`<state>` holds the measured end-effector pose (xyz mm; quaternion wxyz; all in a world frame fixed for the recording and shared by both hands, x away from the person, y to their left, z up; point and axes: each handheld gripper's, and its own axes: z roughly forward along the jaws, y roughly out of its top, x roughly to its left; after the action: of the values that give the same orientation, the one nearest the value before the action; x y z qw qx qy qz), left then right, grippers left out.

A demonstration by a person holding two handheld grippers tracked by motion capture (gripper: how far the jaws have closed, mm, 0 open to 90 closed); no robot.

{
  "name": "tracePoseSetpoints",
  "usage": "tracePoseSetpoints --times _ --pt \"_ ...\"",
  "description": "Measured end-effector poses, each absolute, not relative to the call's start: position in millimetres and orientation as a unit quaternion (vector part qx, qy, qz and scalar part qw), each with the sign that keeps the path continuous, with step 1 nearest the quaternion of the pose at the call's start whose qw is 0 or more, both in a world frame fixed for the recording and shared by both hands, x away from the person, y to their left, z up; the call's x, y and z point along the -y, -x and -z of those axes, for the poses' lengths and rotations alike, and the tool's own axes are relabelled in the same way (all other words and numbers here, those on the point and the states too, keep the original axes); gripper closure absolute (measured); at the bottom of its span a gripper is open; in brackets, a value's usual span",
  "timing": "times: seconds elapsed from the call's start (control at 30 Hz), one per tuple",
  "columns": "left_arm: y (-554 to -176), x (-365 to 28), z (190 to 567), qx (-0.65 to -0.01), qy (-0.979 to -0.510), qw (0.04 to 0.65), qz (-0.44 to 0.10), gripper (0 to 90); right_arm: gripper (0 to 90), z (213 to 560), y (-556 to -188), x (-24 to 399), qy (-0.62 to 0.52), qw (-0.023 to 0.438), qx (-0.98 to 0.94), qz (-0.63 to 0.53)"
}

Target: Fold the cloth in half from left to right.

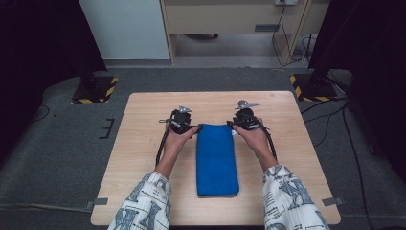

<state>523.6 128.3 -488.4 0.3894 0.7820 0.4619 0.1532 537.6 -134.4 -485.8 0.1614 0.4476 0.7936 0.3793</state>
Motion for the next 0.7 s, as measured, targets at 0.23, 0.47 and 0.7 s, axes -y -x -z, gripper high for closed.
tracePoseSetpoints --times 0.23,0.47,0.7 --pt "-532 -124 504 -0.465 -0.786 0.381 -0.146 35.1 62.0 500 -547 133 -0.467 0.148 -0.789 -0.37" --pt "-537 -124 516 -0.472 -0.785 0.375 -0.141 35.0 62.9 517 -554 131 -0.476 0.132 -0.793 -0.357" --pt "-537 -121 517 -0.471 -0.786 0.376 -0.139 35.2 80.5 522 -554 126 -0.469 0.12 -0.802 -0.351"
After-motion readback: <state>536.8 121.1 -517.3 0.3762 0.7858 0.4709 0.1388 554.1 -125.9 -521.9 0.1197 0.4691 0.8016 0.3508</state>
